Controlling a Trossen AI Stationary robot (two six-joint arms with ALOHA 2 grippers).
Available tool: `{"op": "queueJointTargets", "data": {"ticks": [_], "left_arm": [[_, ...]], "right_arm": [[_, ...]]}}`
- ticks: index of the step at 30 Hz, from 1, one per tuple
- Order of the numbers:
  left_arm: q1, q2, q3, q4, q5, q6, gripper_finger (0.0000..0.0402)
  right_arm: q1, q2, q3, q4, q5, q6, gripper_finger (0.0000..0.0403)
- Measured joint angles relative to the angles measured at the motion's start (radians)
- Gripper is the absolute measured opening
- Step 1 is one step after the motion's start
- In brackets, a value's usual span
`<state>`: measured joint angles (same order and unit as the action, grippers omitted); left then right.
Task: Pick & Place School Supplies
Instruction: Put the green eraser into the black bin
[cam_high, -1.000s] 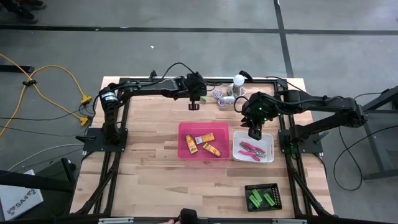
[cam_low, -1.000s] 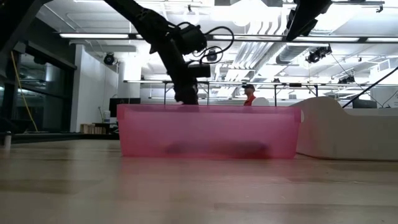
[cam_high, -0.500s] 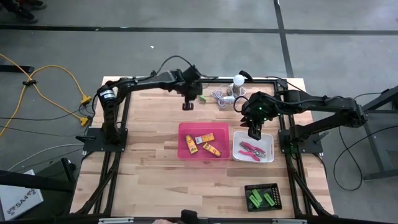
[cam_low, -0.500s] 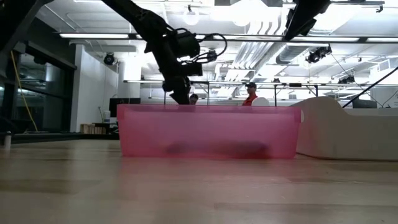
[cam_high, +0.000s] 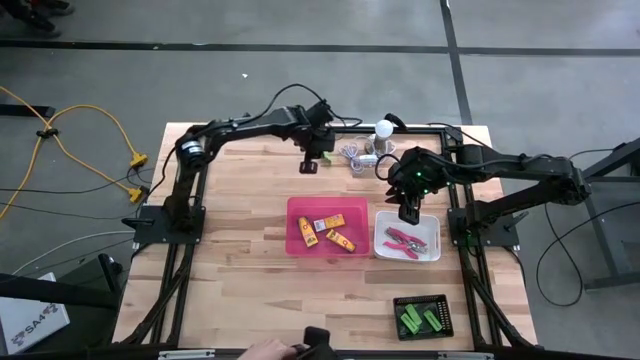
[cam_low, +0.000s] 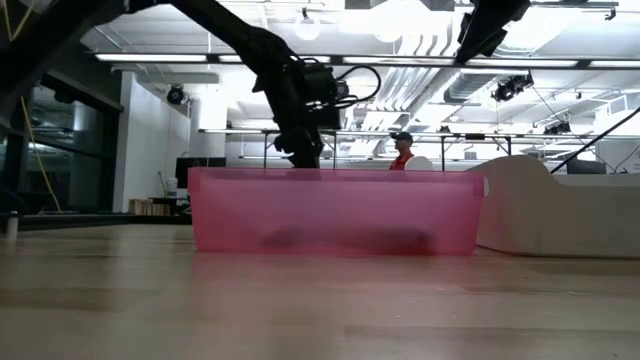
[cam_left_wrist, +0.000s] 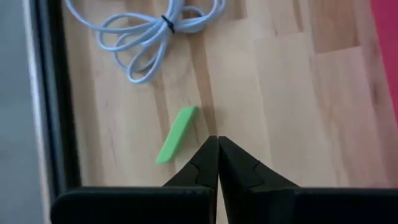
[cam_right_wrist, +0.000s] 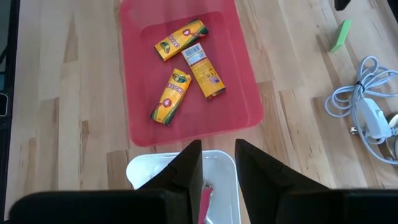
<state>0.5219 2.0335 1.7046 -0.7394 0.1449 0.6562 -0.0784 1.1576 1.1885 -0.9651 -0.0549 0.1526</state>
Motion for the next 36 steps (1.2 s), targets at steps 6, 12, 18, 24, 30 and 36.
{"op": "queueJointTargets", "data": {"ticks": [6,12,18,24,30,36], "left_arm": [[0.042,0.008,0.003,-0.009,0.108,0.087,0.0001],[0.067,0.008,0.003,0.02,-0.013,0.1,0.0001],[0.061,0.008,0.003,0.052,-0.052,-0.111,0.0001],[0.037,0.011,0.002,0.054,-0.076,-0.032,0.0001],[0.025,0.011,0.002,0.056,-0.07,0.028,0.0001],[0.043,0.011,0.002,0.056,-0.068,0.073,0.0012]], "right_arm": [[0.0,0.0,0.0,-0.002,0.0,0.0,0.0084],[0.0,0.0,0.0,-0.003,0.0,0.0,0.0084],[0.0,0.0,0.0,-0.002,0.0,-0.02,0.0084],[0.0,0.0,0.0,-0.002,-0.003,-0.018,0.0084],[0.0,0.0,0.0,-0.003,-0.005,-0.019,0.0084],[0.0,0.0,0.0,-0.003,-0.031,-0.015,0.0084]]}}
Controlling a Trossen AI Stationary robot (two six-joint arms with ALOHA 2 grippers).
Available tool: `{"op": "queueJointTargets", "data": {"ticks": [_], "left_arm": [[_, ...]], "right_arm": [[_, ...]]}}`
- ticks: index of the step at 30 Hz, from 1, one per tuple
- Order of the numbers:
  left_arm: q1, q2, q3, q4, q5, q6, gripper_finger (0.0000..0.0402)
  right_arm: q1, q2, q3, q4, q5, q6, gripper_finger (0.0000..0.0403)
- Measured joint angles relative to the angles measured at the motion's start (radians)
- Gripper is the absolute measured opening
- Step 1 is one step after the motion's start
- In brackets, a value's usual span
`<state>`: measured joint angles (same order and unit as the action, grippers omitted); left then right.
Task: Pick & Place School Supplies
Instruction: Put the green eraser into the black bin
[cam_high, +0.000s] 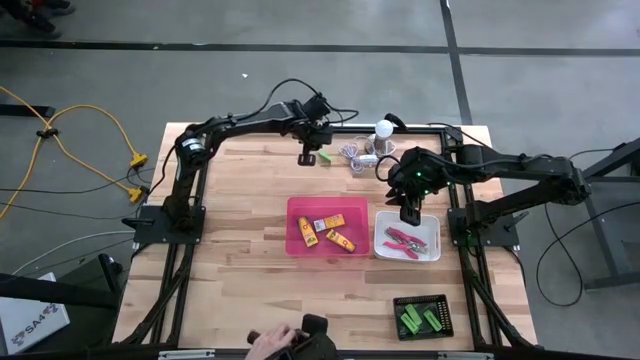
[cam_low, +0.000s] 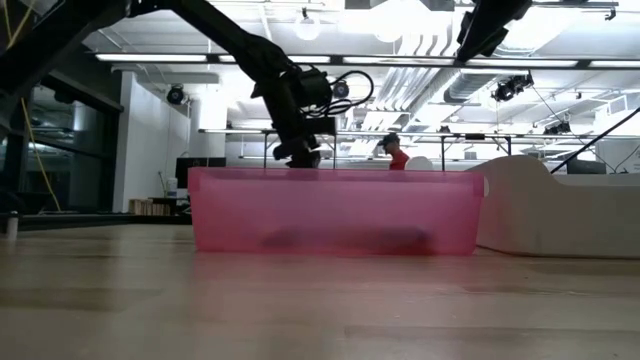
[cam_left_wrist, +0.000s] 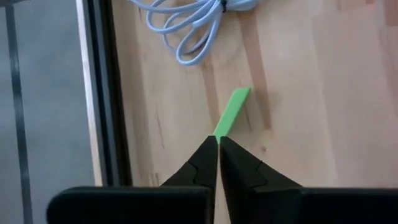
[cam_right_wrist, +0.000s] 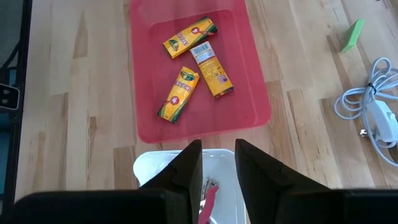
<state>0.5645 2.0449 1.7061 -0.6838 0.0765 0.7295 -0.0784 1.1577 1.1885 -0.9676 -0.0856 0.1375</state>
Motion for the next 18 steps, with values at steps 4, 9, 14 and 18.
{"op": "queueJointTargets", "data": {"ticks": [4,9,14,18], "left_arm": [[0.009,0.008,0.0,-0.003,0.004,0.031,0.0047],[0.003,0.03,-0.001,0.011,0.019,0.049,0.0103],[0.001,0.044,0.001,0.012,0.051,0.094,0.0131],[0.001,0.061,0.001,0.017,0.141,0.109,0.0134]], "right_arm": [[0.0,0.0,0.0,0.0,0.0,0.0,0.0084],[0.0,0.0,0.0,0.0,0.0,0.0,0.0084],[0.0,0.0,0.0,0.0,0.0,0.0,0.0084],[0.0,0.0,0.0,0.0,0.0,0.0,0.0084]]}}
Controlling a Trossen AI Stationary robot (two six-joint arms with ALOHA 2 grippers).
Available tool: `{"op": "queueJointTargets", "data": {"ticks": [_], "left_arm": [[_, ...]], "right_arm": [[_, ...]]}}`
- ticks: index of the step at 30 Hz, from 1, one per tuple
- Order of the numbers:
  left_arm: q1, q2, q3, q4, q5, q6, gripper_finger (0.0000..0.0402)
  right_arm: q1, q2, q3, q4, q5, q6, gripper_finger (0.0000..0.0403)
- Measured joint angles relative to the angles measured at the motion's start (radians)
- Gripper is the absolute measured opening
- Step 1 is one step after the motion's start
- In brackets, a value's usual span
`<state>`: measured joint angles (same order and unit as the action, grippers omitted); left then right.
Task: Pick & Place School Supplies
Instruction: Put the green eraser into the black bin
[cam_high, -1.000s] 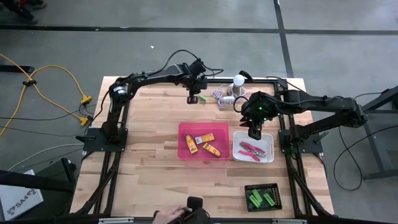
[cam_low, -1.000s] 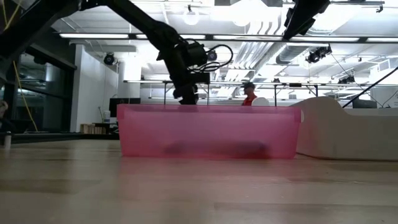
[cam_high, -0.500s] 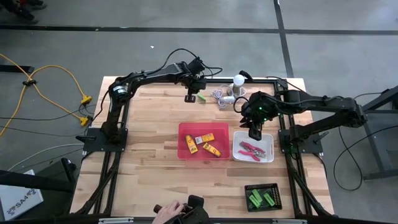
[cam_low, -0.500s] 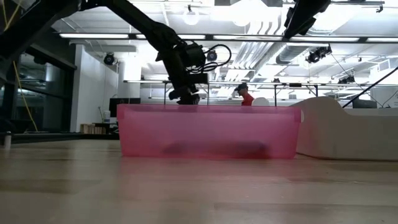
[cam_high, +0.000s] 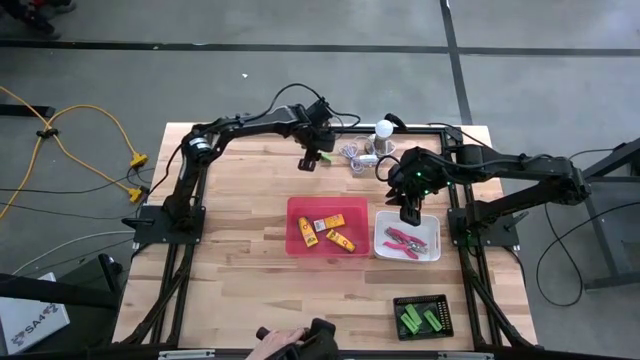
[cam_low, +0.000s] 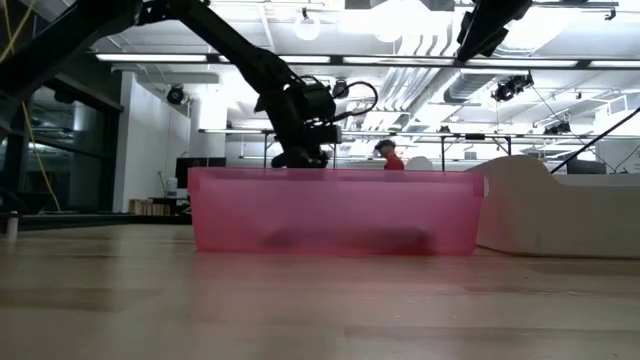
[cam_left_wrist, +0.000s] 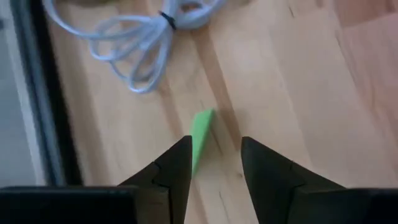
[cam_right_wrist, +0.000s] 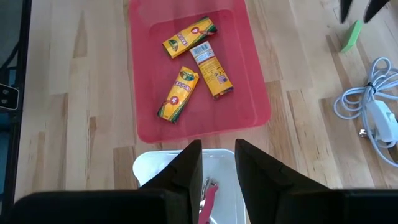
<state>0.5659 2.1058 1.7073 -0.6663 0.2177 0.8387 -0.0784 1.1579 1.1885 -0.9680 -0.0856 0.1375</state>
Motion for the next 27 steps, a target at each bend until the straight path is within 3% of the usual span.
{"op": "queueJointTargets", "data": {"ticks": [27], "left_arm": [[0.039,0.037,-0.002,0.025,-0.002,0.037,0.0134]], "right_arm": [[0.0,0.0,0.0,0.0,0.001,-0.003,0.0084]]}}
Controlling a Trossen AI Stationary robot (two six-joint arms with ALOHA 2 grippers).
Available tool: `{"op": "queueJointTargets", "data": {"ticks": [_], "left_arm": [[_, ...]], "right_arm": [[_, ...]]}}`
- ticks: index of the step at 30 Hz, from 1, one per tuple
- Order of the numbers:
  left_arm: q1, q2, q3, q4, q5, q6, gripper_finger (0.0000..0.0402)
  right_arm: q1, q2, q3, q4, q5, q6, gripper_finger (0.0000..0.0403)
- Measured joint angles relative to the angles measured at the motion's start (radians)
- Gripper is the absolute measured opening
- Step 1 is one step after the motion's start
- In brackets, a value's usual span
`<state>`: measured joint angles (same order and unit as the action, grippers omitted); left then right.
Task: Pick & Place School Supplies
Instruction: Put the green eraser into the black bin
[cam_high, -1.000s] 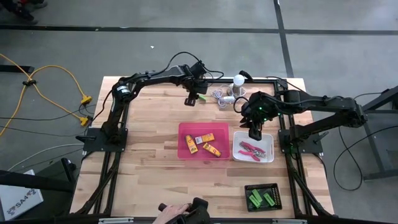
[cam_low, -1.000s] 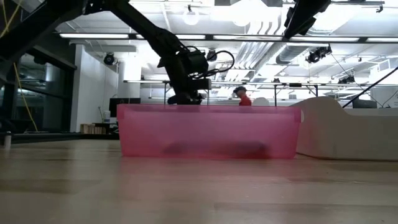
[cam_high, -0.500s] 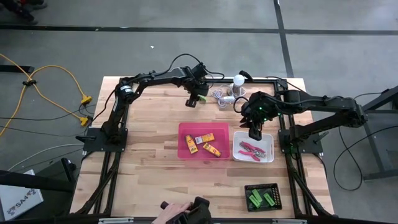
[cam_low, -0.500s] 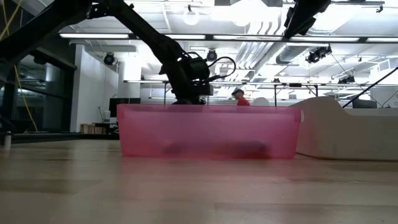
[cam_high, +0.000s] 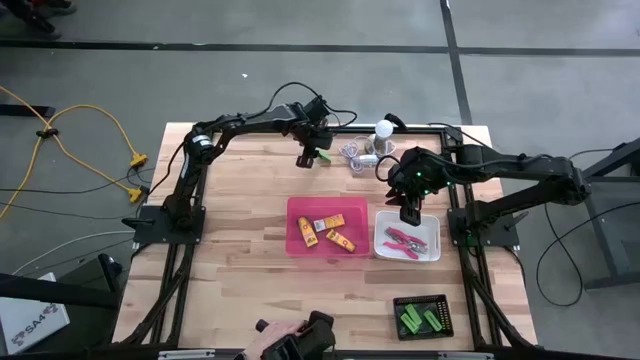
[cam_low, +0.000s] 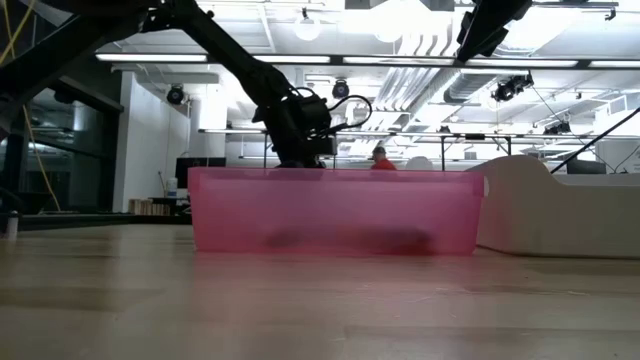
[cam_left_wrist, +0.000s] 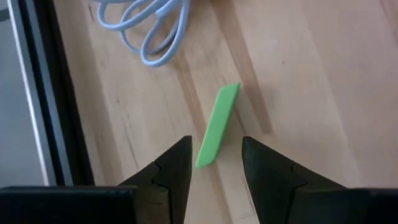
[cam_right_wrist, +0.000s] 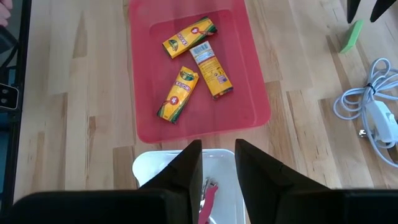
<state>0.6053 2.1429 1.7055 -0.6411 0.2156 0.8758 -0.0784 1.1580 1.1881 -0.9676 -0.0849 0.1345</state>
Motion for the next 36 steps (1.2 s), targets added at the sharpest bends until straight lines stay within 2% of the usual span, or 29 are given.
{"op": "queueJointTargets", "data": {"ticks": [5,11,16,28,36], "left_arm": [[0.002,0.001,0.0,0.0,0.052,0.003,0.0134],[0.001,0.04,0.002,0.014,0.043,0.022,0.0134],[0.001,0.062,0.001,0.046,-0.008,0.034,0.0134],[0.001,0.062,0.001,0.052,-0.008,0.029,0.0134],[0.001,0.062,0.001,0.056,-0.01,0.009,0.0102]], "right_arm": [[0.0,0.0,0.0,0.001,0.0,0.0,0.0084],[0.0,0.0,0.0,0.001,0.0,0.003,0.0084],[0.0,0.0,0.0,0.0,0.0,0.003,0.0084],[0.0,0.0,0.0,0.0,0.0,0.0,0.0084],[0.0,0.0,0.0,0.0,0.0,0.0,0.0084]]}}
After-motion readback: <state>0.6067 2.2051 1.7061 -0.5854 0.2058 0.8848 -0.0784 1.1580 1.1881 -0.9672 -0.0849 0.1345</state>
